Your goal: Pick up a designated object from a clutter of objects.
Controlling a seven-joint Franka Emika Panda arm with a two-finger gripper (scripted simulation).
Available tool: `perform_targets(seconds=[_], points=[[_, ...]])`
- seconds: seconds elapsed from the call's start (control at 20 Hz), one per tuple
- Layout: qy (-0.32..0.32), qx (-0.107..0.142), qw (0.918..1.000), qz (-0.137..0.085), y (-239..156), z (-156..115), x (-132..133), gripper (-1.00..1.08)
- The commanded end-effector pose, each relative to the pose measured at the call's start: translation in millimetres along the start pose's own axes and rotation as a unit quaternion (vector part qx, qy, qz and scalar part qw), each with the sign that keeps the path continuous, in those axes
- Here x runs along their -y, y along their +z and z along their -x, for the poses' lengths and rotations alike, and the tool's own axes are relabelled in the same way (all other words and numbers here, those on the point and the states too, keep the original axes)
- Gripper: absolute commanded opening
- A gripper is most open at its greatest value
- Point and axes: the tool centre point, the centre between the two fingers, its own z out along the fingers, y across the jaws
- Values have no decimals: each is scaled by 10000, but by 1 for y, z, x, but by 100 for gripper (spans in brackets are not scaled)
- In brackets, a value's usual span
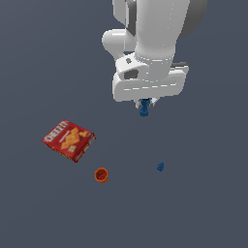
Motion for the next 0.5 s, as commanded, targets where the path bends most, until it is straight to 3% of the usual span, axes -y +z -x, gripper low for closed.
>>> perform_targets(seconds=[0.0,0.45], points=[[1,4,10000,0,-24,-6,5,-100],[2,7,10000,-4,-82,-22,17,-100]])
